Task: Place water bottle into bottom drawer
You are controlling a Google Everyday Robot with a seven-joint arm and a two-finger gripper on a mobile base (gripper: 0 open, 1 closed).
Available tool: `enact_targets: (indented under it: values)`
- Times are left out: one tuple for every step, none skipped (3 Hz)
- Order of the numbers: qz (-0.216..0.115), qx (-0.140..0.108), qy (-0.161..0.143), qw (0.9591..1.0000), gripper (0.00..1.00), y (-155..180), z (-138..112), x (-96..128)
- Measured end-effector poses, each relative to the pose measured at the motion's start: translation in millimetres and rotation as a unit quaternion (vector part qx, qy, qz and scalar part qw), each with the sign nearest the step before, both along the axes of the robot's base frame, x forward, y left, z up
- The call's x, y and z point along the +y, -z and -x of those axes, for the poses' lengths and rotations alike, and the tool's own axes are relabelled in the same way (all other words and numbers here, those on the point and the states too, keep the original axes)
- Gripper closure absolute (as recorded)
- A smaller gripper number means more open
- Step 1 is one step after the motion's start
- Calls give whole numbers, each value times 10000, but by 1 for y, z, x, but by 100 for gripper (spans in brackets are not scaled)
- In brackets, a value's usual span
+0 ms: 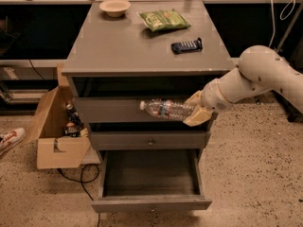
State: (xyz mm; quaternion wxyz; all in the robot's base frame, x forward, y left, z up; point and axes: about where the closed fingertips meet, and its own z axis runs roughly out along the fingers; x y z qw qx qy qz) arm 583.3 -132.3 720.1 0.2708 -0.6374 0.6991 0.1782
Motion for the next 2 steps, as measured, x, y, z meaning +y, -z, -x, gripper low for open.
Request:
enact_targets:
  values:
    - [-156,44,8,9999,100,23,8,-11]
    - [-419,144,72,9990,100,59,22,-28]
